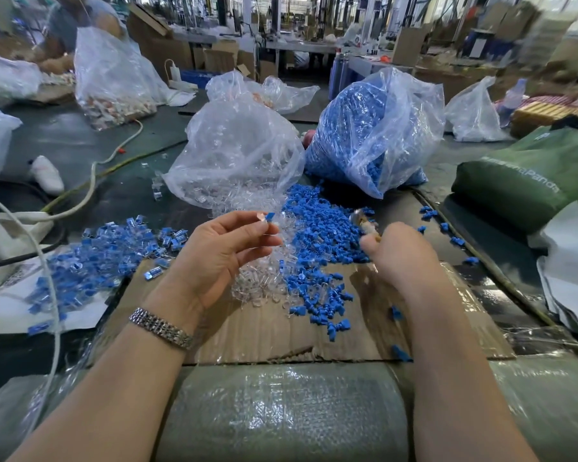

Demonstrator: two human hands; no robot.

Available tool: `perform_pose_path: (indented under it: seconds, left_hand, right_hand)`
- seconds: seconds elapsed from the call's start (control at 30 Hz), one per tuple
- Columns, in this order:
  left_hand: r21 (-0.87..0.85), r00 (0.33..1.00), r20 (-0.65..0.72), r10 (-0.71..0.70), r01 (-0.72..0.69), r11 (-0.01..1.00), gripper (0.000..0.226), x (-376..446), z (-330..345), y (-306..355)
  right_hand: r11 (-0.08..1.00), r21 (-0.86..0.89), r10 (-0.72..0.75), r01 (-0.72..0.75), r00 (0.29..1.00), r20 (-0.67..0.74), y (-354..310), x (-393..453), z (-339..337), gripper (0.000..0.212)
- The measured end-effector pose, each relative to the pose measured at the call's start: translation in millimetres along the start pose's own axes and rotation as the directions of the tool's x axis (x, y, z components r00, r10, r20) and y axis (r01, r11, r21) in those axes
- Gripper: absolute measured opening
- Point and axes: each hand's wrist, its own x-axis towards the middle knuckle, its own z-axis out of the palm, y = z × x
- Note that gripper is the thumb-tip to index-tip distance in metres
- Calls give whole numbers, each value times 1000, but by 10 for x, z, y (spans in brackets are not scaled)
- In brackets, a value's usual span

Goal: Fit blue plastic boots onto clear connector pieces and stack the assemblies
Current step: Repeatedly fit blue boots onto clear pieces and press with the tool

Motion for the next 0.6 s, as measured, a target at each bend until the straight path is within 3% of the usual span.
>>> perform_pose_path:
  seconds: [0.1,0.2,0.27,0.33,0.6]
  left_hand:
    - [-56,1000,-25,-7,6,998,25,4,-25,19]
    - [-83,999,-44,-2,-1,997,22,23,-43,24]
    - [-90,998,-66,5,-11,996,19,42,-40,21]
    - [-89,997,-73,17,-24,996,18,54,-33,11]
    - [-55,997,-75,35,-39,998,17,66,-32,-19]
  right_hand:
    - [922,378,-140,77,980,141,-158,-69,-127,24]
    - [795,606,-328,7,846,420,-345,-209,-201,21]
    - [792,610,-416,13,743,525,-464,-293,-199,27]
    - [798,600,-464,57,693,552,-562,-355,-184,33]
    - [796,587,-523,144,652,549,-713,-448,-178,33]
